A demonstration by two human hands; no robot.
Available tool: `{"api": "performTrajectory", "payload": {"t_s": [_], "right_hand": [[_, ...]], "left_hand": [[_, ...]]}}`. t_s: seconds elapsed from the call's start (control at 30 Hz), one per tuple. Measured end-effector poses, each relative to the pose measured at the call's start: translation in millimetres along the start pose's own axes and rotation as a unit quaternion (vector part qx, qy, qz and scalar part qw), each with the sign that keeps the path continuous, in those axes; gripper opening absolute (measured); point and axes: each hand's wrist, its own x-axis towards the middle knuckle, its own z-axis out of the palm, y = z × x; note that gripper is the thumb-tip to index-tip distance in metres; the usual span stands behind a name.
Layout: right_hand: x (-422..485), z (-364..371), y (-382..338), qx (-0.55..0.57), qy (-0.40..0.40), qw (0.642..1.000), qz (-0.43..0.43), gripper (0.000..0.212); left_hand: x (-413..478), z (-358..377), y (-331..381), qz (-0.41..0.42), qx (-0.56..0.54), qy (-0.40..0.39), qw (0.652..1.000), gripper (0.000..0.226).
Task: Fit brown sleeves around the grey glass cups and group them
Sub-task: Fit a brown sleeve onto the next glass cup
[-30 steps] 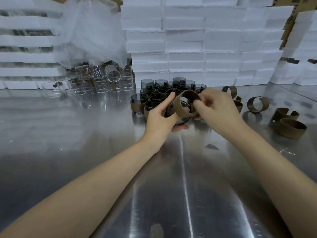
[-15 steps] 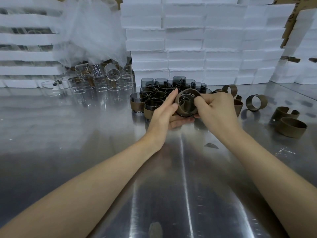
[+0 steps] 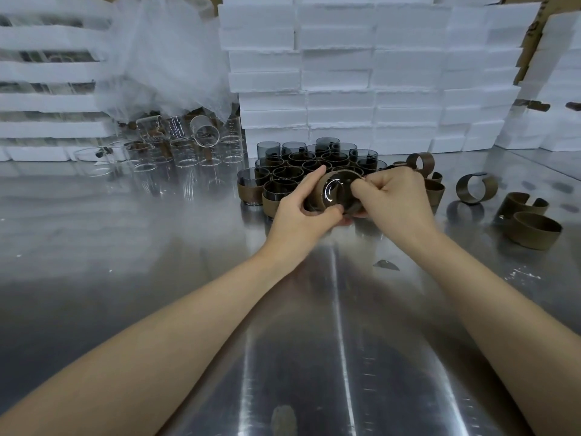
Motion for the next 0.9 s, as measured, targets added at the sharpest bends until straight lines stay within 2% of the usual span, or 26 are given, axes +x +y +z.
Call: {"api": "performTrajectory", "payload": {"t_s": [0.13,0.23,0.33,0.5,0.6,0.77,0.83,0.9], "right_hand": [[3,-5,0,0.014,0.005,1.000,-0.001,0.049],[4,-8,3,0.034,-0.021,0.999,0.009,0.049],[6,-10,8,0.071,-0.052,0.996,0.029,0.048],[10,-10,15,0.137,-0.054,0.986,0.073,0.041],[8,-8,13,0.200,-0.073,0.970,0.114,0.018],[8,-6,13,0.257,-0.212,0.916,0.225,0.041],[8,-7,12,0.287,-0.227,0.901,0.234,0.046],[8,-7,11,0.302,-0.210,0.901,0.229,0.046]], "left_hand": [[0,0,3,-0.009,-0.033,-0.006,0.999,0.066],[-2,-2,9,-0.007,-0.055,-0.024,0.998,0.051],[-2,-3,12,-0.001,-0.063,-0.030,0.998,0.054],[1,-8,11,-0.011,-0.066,-0.028,0.997,0.054],[4,-14,9,-0.033,-0.081,-0.024,0.996,0.046],[2,-14,8,-0.052,-0.125,-0.036,0.990,0.032],[2,-13,7,-0.056,-0.139,-0.036,0.988,0.031],[2,-10,10,-0.074,-0.165,-0.033,0.983,0.033]]}}
